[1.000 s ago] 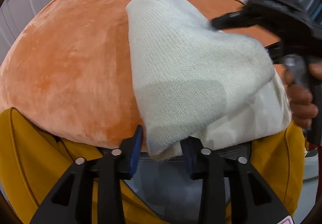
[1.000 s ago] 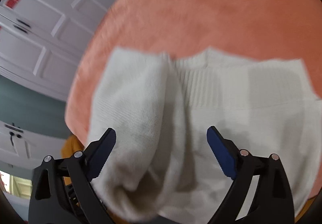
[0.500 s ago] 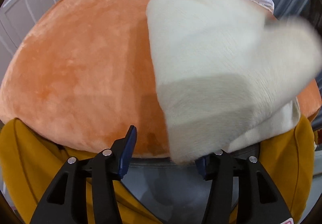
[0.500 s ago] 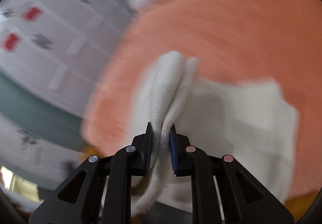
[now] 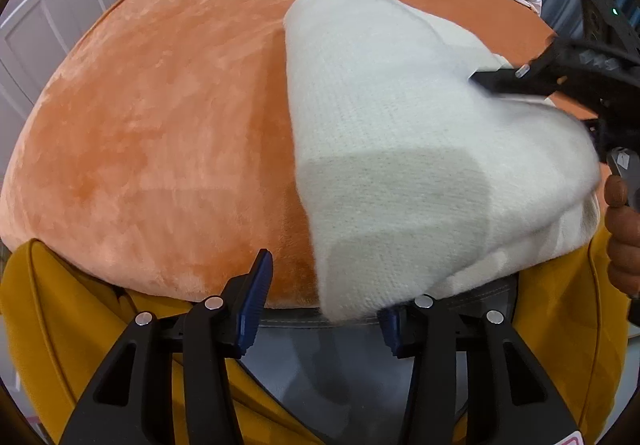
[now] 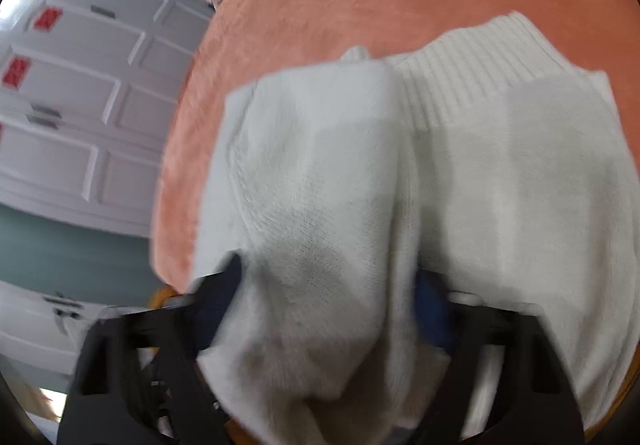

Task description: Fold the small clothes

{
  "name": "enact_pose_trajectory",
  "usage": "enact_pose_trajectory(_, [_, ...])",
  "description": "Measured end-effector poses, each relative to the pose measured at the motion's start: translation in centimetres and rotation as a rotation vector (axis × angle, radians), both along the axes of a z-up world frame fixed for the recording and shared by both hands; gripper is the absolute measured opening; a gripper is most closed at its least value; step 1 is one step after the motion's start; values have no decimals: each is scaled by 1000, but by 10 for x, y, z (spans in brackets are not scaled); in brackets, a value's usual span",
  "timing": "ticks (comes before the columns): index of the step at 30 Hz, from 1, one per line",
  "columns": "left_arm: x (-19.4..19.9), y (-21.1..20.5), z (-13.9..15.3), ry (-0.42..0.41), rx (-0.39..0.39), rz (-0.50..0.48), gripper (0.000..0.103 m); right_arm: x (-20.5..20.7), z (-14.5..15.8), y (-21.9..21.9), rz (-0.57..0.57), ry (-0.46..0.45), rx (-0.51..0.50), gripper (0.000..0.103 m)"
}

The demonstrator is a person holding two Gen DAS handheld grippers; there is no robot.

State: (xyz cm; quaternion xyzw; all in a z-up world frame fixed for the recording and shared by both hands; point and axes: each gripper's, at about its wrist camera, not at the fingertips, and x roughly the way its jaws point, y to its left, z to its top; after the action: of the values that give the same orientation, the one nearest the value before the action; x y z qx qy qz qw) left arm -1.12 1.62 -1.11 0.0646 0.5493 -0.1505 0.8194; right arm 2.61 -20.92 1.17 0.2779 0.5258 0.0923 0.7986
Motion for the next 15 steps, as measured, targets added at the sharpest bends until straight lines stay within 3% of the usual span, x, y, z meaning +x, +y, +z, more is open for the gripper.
enact_pose_trajectory(1, [0, -1, 2, -2, 3, 0, 42, -5, 13, 0, 5, -33, 2, 16])
enact_pose_trajectory(4, [-1, 0, 3, 8, -13, -4, 43, -21, 56, -27, -12, -194, 124, 15])
enact_pose_trajectory(7, [-4, -9, 12, -22, -46, -46, 47, -46, 93, -42, -16, -302, 48, 15])
enact_pose_trajectory(9, [-7, -19, 16, -43, -25, -83, 47, -56, 78, -65, -77, -255, 14, 15])
enact_pose_trajectory(13, [-15, -32, 30, -36, -68, -174, 47, -67, -3, -106, -189, -28, -99, 16])
enact_pose_trajectory(15, [-21, -38, 39, -39, -45, -220, 47, -74, -17, -111, -211, -32, -45, 16])
